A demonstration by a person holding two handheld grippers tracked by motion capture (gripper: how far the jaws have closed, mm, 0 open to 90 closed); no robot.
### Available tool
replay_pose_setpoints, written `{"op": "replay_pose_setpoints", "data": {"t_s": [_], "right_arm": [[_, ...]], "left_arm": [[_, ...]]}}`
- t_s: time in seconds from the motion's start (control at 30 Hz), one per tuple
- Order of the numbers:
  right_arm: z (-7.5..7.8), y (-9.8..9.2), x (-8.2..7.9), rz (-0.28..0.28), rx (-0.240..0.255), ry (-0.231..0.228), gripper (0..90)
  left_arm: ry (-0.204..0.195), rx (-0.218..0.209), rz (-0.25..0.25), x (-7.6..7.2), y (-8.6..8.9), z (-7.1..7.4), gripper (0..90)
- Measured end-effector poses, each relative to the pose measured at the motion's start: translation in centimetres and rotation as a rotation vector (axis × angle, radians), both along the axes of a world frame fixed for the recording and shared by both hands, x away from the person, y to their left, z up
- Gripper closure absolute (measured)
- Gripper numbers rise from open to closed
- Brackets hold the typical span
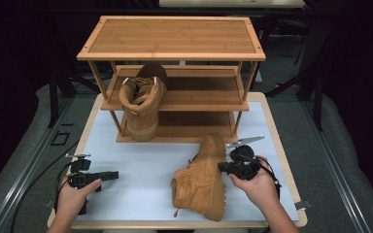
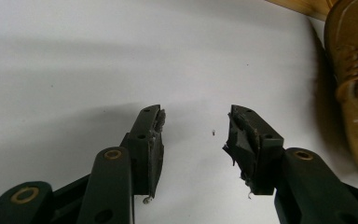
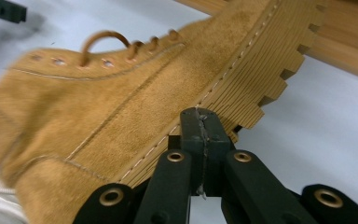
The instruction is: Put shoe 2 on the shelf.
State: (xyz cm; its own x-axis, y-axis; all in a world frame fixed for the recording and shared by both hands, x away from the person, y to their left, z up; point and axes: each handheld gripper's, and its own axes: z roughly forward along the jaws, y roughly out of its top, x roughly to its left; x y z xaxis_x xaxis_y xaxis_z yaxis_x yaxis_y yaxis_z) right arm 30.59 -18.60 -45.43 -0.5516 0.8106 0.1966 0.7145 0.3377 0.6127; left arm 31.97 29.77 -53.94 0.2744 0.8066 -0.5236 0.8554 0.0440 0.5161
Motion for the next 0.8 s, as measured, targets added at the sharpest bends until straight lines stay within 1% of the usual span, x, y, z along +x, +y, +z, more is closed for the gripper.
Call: {"op": "replay_pose_setpoints", "data": {"t_s": [0.03, 0.07, 0.1, 0.13, 0.17, 0.2, 0.23, 0.27, 0.3, 0.33, 0.37, 0.4, 0.43, 0.47, 0.5, 0.53, 0.57, 0.6, 0.63, 0.73, 0.77, 0.8], "right_arm": [[-0.1, -0.7, -0.1, -0.019, 0.001, -0.002, 90.0], [-0.1, -0.7, -0.1, -0.019, 0.001, -0.002, 90.0], [-0.6, -2.2, -0.4, -0.043, 0.033, 0.006, 90.0], [-0.6, -2.2, -0.4, -0.043, 0.033, 0.006, 90.0], [-1.3, -3.6, -0.8, -0.094, 0.027, 0.001, 90.0], [-1.3, -3.6, -0.8, -0.094, 0.027, 0.001, 90.0], [-2.3, -5.0, -1.2, -0.136, 0.045, 0.009, 90.0], [-2.8, -5.7, -1.3, -0.158, 0.065, 0.014, 90.0], [-3.4, -6.4, -1.3, -0.175, 0.088, 0.026, 90.0], [-3.4, -6.4, -1.3, -0.175, 0.088, 0.026, 90.0], [-4.5, -7.5, -1.3, -0.214, 0.12, 0.06, 90.0], [-4.5, -7.5, -1.3, -0.214, 0.12, 0.06, 90.0], [-5.1, -7.9, -1.3, -0.229, 0.131, 0.057, 90.0], [-5.6, -8.2, -1.3, -0.242, 0.109, 0.078, 90.0], [-6.9, -8.4, -1.3, -0.267, 0.092, 0.08, 90.0], [-6.9, -8.4, -1.3, -0.267, 0.092, 0.08, 90.0], [-7.5, -8.8, -1.3, -0.264, 0.137, 0.077, 90.0], [-7.5, -8.8, -1.3, -0.264, 0.137, 0.077, 90.0], [-7.6, -9.2, -1.3, -0.261, 0.21, 0.072, 90.0], [-8.0, -8.9, -1.0, -0.268, 0.197, 0.061, 90.0], [-8.1, -8.8, -0.6, -0.271, 0.234, 0.052, 90.0], [-8.1, -8.8, -0.6, -0.271, 0.234, 0.052, 90.0]], "left_arm": [[0.002, 0.001, -0.001, 0.0, 0.0, 0.0, 54.4], [0.002, 0.001, -0.001, 0.0, 0.0, 0.0, 54.5], [0.004, 0.002, -0.001, 0.0, 0.0, 0.0, 54.4], [0.005, 0.002, -0.002, 0.0, 0.0, 0.0, 54.4], [0.009, 0.002, -0.003, 0.1, -0.1, -0.1, 54.3], [0.01, 0.004, -0.005, 0.1, -0.1, -0.1, 54.3], [0.011, 0.008, -0.01, 0.2, -0.3, -0.2, 54.4], [0.011, 0.008, -0.01, 0.2, -0.3, -0.2, 54.4], [0.014, 0.007, -0.011, 0.2, -0.4, -0.2, 54.4], [0.014, 0.007, -0.011, 0.2, -0.4, -0.2, 54.4], [0.016, 0.006, -0.009, 0.3, -0.6, -0.3, 54.4], [0.016, 0.006, -0.009, 0.3, -0.6, -0.3, 54.4], [0.016, 0.007, -0.011, 0.4, -0.7, -0.3, 54.4], [0.018, 0.008, -0.015, 0.4, -0.7, -0.3, 54.5], [0.021, 0.009, -0.017, 0.5, -0.8, -0.4, 54.4], [0.021, 0.007, -0.015, 0.5, -0.8, -0.4, 54.4], [0.025, 0.009, -0.02, 0.6, -0.9, -0.5, 54.4], [0.025, 0.009, -0.02, 0.6, -0.9, -0.5, 54.5], [0.031, 0.005, -0.026, 0.6, -1.0, -0.6, 54.5], [0.033, 0.006, -0.028, 0.6, -1.2, -0.6, 54.5], [0.034, 0.005, -0.029, 0.6, -1.3, -0.6, 54.5], [0.033, 0.008, -0.034, 0.6, -1.4, -0.6, 54.5]]}}
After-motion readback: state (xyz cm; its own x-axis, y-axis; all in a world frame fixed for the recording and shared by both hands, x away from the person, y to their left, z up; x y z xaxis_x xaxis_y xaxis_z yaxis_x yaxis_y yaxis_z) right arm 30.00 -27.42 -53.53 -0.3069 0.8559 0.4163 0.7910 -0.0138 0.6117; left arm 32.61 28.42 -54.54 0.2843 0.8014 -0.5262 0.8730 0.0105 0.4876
